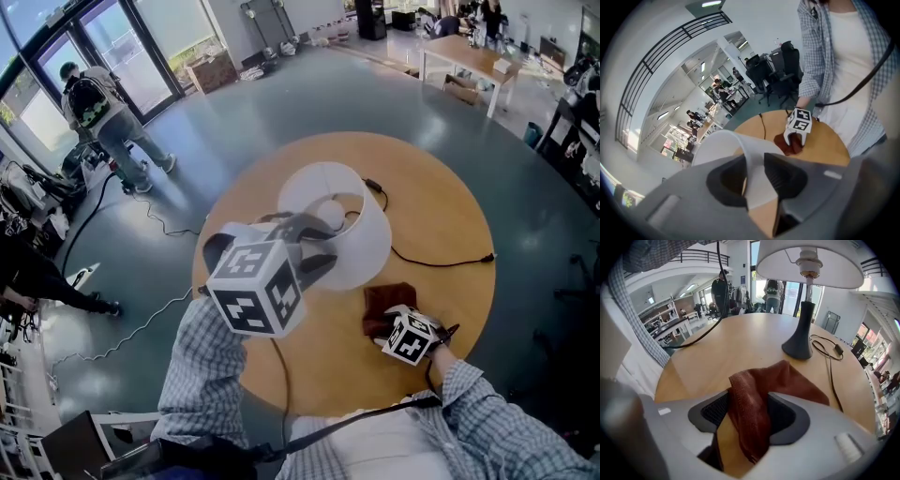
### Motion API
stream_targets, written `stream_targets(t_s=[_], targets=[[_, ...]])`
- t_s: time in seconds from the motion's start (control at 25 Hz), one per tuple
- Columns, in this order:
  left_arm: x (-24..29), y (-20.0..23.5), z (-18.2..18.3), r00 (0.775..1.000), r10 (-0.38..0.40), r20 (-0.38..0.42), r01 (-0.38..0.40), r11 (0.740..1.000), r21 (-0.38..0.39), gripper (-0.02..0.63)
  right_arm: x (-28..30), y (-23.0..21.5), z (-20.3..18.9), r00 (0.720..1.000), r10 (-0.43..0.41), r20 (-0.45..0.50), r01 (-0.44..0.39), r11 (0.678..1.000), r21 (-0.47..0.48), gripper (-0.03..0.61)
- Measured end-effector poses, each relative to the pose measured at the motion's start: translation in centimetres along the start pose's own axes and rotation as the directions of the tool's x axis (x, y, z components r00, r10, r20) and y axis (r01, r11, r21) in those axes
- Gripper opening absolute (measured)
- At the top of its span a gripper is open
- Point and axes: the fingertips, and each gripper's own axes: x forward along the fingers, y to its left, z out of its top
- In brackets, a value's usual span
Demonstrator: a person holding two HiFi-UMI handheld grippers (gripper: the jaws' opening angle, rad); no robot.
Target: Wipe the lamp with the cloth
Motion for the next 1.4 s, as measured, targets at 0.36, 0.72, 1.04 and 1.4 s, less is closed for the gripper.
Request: stream_targets(t_s=[0.36, 0.72, 1.04, 1.4], targets=[[1.1, 0.1, 1.3, 0.999, 0.024, -0.036, -0.022, 0.998, 0.064, 0.127, -2.2, -1.2, 0.5, 0.994, -0.070, 0.090, 0.060, 0.992, 0.109, 0.290], [2.6, 2.5, 1.3, 0.993, 0.119, -0.002, -0.119, 0.991, 0.053, 0.156, -4.2, -1.6, -0.2, 0.972, -0.121, 0.199, 0.062, 0.958, 0.280, 0.281], [2.3, 3.3, 2.1, 0.972, 0.198, 0.123, -0.202, 0.979, 0.019, 0.201, -5.8, -1.0, -0.6, 0.956, -0.151, 0.251, 0.053, 0.932, 0.359, 0.273], [-2.9, 5.4, 3.1, 0.813, 0.446, 0.374, -0.350, 0.888, -0.297, 0.255, -7.6, -1.6, 0.4, 0.922, -0.231, 0.311, 0.092, 0.910, 0.404, 0.240]])
